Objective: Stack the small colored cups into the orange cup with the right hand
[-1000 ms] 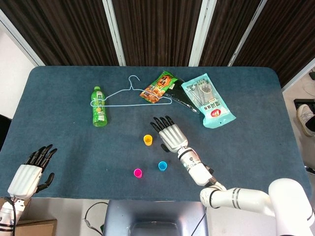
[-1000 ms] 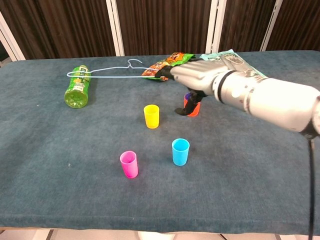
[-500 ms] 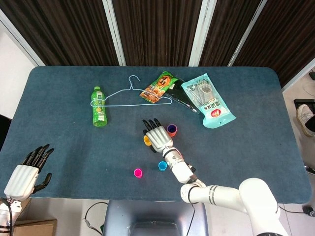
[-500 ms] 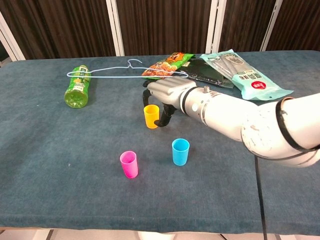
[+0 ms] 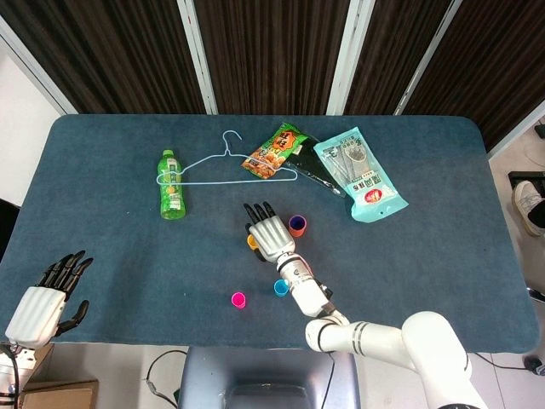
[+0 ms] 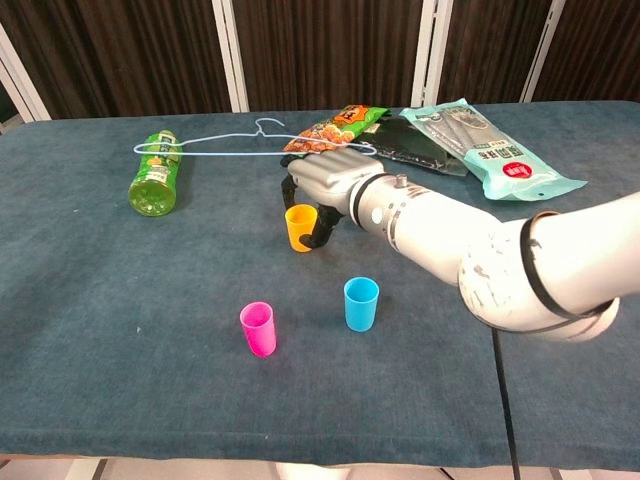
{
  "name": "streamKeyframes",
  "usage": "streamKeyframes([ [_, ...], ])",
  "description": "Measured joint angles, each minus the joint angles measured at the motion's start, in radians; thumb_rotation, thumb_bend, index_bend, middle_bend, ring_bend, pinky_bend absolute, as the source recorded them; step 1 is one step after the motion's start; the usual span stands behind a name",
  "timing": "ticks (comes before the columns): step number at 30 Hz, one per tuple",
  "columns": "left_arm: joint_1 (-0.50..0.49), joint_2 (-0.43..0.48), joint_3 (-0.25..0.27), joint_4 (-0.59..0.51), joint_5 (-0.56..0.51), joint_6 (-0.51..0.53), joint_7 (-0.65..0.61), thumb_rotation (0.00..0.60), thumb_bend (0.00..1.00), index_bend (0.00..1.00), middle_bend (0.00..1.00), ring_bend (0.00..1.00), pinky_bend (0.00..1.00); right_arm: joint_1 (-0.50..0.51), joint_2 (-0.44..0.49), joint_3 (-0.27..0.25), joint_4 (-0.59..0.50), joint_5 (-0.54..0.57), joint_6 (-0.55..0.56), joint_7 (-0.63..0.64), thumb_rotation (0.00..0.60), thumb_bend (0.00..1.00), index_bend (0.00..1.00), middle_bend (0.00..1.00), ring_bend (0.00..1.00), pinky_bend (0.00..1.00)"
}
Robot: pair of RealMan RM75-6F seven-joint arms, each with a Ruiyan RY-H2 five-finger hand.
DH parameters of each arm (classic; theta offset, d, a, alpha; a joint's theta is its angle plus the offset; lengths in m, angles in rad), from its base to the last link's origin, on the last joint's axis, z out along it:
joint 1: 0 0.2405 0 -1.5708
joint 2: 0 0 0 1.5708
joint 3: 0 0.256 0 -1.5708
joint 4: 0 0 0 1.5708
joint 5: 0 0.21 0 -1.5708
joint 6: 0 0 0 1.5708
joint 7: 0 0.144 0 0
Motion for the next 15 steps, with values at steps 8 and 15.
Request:
streamKeyframes([
  [8,0.003,-0.001,0.003,-0.003,0.007,0.007,0.004,0.600,0.44,0.00,0.00,0.00,0.15,-0.044,0.086,0.014,-0.131,-0.057,0.106,0.026,0.600,0.49,0.63,0.04,0.00,0.00],
  [15,-0.002,-0.005,0.005,-0.005,0.009,-0.004,0.012,0.600,0.44,0.00,0.00,0.00,0.15,-0.110,0.222,0.012,-0.249,-0.045,0.177,-0.025,0.600,0.49,0.64,0.04,0.00,0.00],
])
